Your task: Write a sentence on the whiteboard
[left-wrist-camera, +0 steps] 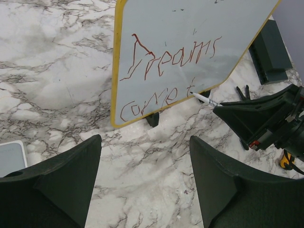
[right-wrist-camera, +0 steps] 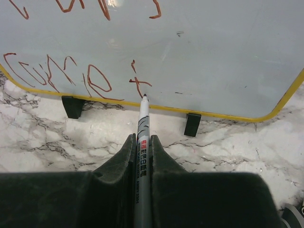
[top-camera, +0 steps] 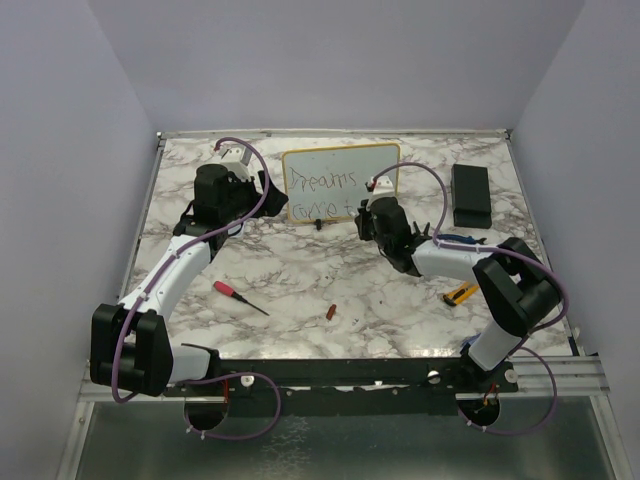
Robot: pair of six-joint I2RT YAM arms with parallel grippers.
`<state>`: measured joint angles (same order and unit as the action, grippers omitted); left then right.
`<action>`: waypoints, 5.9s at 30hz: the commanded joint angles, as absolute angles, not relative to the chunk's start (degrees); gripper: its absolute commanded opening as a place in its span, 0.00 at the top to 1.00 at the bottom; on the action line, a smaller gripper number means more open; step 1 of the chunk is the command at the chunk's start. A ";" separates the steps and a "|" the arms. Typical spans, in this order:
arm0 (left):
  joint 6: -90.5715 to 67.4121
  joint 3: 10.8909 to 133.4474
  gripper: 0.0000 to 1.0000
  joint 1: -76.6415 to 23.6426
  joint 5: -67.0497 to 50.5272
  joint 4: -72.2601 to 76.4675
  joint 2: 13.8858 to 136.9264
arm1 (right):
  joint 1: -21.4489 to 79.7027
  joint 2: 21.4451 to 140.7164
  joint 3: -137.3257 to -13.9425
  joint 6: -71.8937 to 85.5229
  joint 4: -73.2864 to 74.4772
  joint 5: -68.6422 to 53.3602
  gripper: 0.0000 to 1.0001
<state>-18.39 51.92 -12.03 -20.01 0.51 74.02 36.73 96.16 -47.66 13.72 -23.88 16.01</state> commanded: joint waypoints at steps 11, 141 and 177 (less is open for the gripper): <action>-18.14 51.51 0.24 -12.26 -20.03 0.88 73.47 | 36.56 98.14 -47.94 15.08 -21.57 16.84 1.00; -18.01 51.24 0.24 -13.45 -18.81 0.88 73.13 | 36.55 96.22 -51.19 10.90 -23.35 26.00 0.99; -18.05 51.27 0.25 -13.54 -18.96 0.88 72.99 | 36.51 98.79 -47.88 15.34 -20.24 24.05 0.99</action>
